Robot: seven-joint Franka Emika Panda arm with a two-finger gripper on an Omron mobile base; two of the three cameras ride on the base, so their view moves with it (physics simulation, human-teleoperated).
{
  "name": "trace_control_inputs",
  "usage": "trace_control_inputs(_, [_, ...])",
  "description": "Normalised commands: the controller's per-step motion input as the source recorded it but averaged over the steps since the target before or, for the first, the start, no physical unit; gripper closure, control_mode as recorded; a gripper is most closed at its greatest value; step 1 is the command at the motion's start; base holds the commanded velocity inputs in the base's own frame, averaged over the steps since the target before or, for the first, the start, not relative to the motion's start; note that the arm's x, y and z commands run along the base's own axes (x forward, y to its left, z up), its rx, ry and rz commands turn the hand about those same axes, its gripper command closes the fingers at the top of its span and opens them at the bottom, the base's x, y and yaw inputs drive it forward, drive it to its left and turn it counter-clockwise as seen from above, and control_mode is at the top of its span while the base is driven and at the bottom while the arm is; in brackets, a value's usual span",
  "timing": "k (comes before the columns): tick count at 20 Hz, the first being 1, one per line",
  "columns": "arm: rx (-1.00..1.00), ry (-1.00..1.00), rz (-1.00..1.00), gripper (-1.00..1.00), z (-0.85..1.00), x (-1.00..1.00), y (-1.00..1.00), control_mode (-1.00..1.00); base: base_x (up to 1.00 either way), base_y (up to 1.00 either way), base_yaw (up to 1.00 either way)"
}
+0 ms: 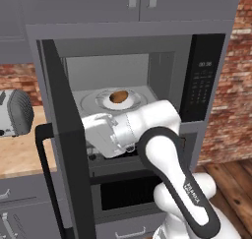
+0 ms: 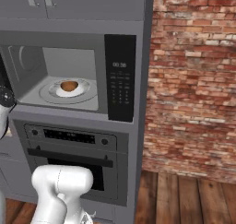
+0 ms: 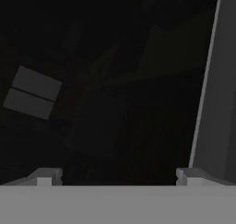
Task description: Retrieve the reheated potato from the microwave, then place the potato, cheese, and condiment on the cutting board.
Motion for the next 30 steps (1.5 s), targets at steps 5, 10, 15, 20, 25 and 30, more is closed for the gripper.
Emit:
trace_control_inputs(5, [-0.01,0.09,-0.17,-1.00,0.02,0.07,-0.40,-1.00,0.00,0.00,0.00])
trace_control_inputs(10, [-0.12,0.04,-0.22,-1.00,0.03,0.14,-0.59,-1.00,0.00,0.00,0.00])
trace_control_inputs(15, [-0.16,0.03,-0.23,-1.00,0.08,0.18,-0.56,-1.00,0.00,0.00,0.00])
trace_control_inputs(20, [-0.07,0.11,-0.27,-1.00,0.11,0.20,-0.52,-1.00,0.00,0.00,0.00])
trace_control_inputs(25, [-0.06,0.12,-0.30,-1.00,0.11,0.32,-0.40,-1.00,0.00,0.00,0.00])
trace_control_inputs(30, [-0.18,0.10,-0.31,-1.00,0.08,0.50,-0.16,-1.00,0.00,0.00,0.00])
